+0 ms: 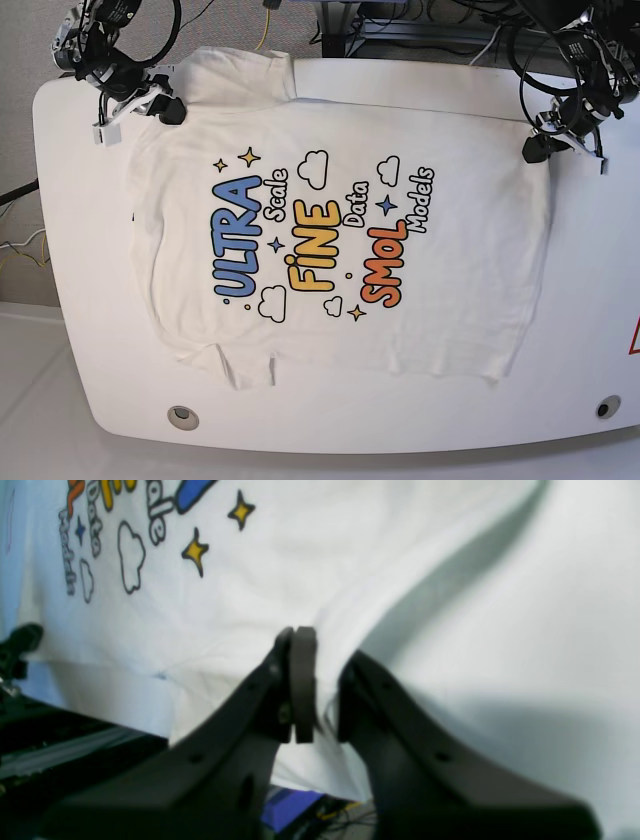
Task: Fold the T-shirt properly
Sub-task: 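Grasp the shirt's other side edge with the right gripper, then lift the shirt edge with both grippers and fold it over the print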
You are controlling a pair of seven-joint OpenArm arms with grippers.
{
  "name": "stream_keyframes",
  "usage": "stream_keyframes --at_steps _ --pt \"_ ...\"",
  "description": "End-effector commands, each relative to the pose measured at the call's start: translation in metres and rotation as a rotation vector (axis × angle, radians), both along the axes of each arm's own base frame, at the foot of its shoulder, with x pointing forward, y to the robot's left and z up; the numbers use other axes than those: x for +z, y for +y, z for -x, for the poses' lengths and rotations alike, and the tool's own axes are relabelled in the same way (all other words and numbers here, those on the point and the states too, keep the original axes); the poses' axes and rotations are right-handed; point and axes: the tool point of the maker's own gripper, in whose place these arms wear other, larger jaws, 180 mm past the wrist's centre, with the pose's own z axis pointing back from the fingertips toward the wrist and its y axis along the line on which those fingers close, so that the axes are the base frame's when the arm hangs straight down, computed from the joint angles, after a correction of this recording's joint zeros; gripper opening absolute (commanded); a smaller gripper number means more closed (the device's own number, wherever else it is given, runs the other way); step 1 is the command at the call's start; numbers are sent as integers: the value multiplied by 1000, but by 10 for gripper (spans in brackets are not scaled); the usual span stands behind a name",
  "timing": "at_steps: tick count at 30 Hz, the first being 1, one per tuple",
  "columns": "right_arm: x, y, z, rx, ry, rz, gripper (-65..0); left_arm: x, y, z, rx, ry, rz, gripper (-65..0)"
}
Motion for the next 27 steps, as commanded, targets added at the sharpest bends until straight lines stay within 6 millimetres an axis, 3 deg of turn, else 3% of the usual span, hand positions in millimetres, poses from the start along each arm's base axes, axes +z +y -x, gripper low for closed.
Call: stream_keyframes --at_steps 1,18,27 --pt "13 -2 -12 29 -52 15 -591 19 8 -10 1 -64 -33 -619" --pt "40 2 -28 75 -137 73 -591 28 4 -23 -5 -102 -32 -619" --pt "57 11 -37 64 -215 -19 -591 32 -7 -34 -5 -130 -4 -619"
